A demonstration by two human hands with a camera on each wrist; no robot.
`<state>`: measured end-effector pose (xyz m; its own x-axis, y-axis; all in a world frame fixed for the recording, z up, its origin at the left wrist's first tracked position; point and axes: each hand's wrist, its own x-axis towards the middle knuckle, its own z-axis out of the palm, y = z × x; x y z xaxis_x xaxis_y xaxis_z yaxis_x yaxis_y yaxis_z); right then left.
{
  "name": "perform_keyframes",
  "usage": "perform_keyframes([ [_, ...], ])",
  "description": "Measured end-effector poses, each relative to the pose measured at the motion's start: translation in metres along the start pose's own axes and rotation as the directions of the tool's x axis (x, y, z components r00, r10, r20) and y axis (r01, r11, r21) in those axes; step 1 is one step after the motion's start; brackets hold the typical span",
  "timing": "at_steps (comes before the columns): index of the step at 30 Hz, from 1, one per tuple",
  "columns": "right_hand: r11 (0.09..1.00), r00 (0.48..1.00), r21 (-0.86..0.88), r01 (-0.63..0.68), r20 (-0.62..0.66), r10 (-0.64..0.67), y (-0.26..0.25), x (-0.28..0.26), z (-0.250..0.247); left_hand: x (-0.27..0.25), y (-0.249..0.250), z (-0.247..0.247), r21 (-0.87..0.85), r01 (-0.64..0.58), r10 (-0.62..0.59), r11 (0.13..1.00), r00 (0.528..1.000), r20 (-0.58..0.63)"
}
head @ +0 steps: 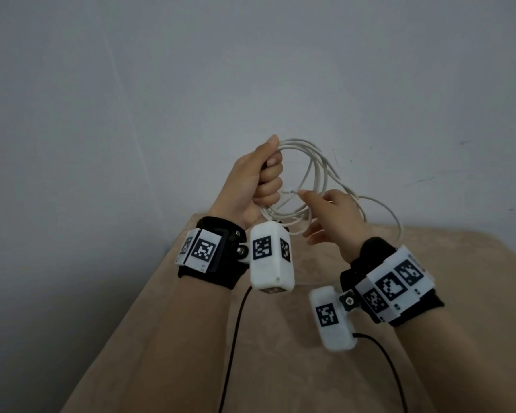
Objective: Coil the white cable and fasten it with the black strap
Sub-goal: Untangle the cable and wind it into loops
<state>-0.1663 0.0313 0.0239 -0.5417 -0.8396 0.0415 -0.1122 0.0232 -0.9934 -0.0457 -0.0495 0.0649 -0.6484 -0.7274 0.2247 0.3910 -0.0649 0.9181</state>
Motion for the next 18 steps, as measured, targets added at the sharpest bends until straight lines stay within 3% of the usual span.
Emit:
perform_keyframes([
  [2, 0.999, 0.998, 0.033, 0.009, 0.064, -0.011, 0.0, 0.001, 0.0, 0.0, -0.001, 0.001, -0.017, 0.012, -0.012, 1.0, 1.0, 0.01],
  [4, 0.974, 0.991, 0.225, 0.015, 0.125, -0.044, -0.001, 0.001, 0.0, 0.0, -0.001, 0.001, -0.006, 0.016, -0.016, 1.0, 1.0, 0.011],
  [7, 0.865, 0.983, 0.498, -0.055, 0.181, -0.041, -0.001, 0.004, -0.003, 0.001, -0.002, 0.001, 0.014, 0.023, -0.023, 1.0, 1.0, 0.018],
  [12, 0.745, 0.972, 0.657, -0.11, 0.227, -0.057, -0.001, 0.009, -0.008, 0.002, -0.001, -0.001, 0.033, 0.04, -0.04, 0.999, 0.999, 0.007],
  [18, 0.624, 0.998, 0.781, 0.025, 0.017, -0.061, -0.003, 0.017, -0.021, 0.001, 0.004, -0.009, -0.004, 0.041, -0.041, 0.999, 0.991, -0.127],
])
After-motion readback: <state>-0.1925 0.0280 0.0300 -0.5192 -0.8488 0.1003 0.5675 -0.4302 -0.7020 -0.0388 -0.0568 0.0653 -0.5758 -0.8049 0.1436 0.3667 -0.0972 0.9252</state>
